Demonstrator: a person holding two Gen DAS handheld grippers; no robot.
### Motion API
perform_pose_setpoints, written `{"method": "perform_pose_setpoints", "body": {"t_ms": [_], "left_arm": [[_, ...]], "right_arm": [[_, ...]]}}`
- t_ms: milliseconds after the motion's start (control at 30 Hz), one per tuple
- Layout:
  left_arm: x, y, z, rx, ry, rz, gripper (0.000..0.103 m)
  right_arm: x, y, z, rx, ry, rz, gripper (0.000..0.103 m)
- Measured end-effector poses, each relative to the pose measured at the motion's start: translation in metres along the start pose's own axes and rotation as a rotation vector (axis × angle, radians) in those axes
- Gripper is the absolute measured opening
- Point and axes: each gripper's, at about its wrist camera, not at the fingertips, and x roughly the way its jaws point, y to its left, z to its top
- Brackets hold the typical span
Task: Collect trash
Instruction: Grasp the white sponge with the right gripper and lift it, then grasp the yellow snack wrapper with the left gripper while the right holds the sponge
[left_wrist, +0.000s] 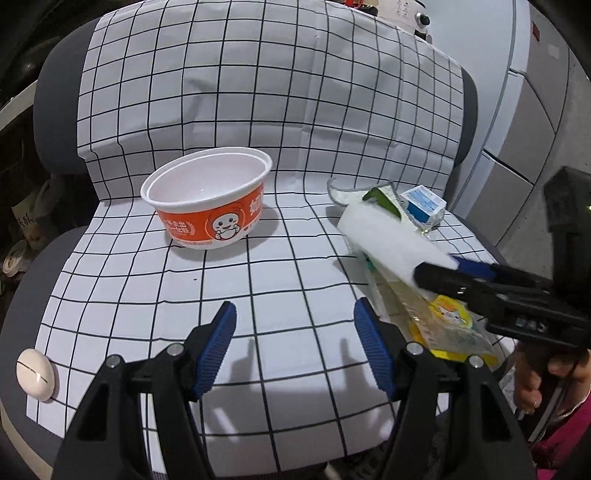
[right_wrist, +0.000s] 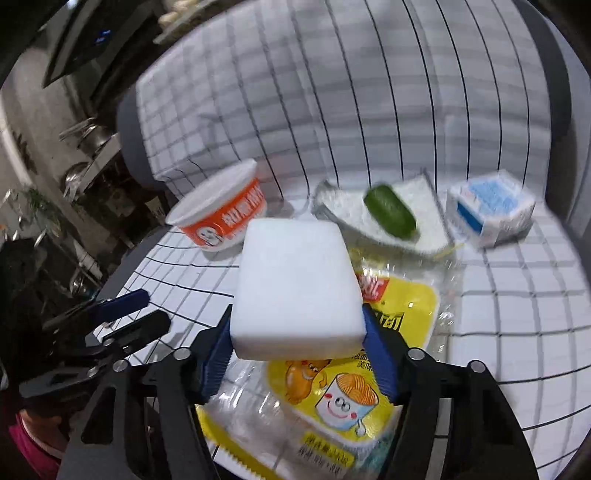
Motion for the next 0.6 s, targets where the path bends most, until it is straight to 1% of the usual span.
{"method": "perform_pose_setpoints", "body": {"t_ms": [33, 100, 200, 267, 367, 433, 467, 500, 533, 567, 600], "left_arm": [[-0.003, -0.003, 0.0, 0.005, -0.001, -0.007, 0.064], [-0.007, -0.009, 0.0, 0.016, -0.002, -0.023, 0.064], [-0.012, -0.023, -0.002, 0.033, 0.001, -0.068, 0.064], [-0.012, -0.034, -0.004, 0.046, 0.014, -0.107, 0.064], [-0.006, -0.055, -0.008, 0.082, 0.059, -0.174, 0.064], [0.0, -0.065, -0.009, 0.1, 0.089, -0.184, 0.064], [0.006, -0.071, -0.01, 0.111, 0.11, -0.175, 0.064], [0.01, -0.074, -0.01, 0.115, 0.125, -0.171, 0.062], [0.013, -0.076, -0.011, 0.114, 0.139, -0.172, 0.055], [0.015, -0.078, -0.011, 0.107, 0.153, -0.181, 0.05], [0.018, -0.08, -0.012, 0.097, 0.165, -0.195, 0.049]], "right_arm": [[-0.007, 0.005, 0.0, -0.023, -0.019, -0.017, 0.063], [-0.036, 0.013, -0.002, -0.068, -0.093, -0.079, 0.063], [-0.075, 0.009, -0.009, -0.07, -0.163, -0.18, 0.064], [-0.095, 0.002, -0.015, -0.056, -0.186, -0.225, 0.064], [-0.119, -0.008, -0.029, -0.034, -0.208, -0.292, 0.065], [-0.13, -0.014, -0.038, -0.025, -0.218, -0.32, 0.065], [-0.134, -0.016, -0.042, -0.023, -0.222, -0.33, 0.066], [-0.138, -0.018, -0.046, -0.021, -0.225, -0.338, 0.066], [-0.14, -0.02, -0.048, -0.017, -0.226, -0.343, 0.066], [-0.142, -0.023, -0.051, -0.011, -0.225, -0.343, 0.066], [-0.142, -0.023, -0.053, -0.006, -0.223, -0.342, 0.066]]}}
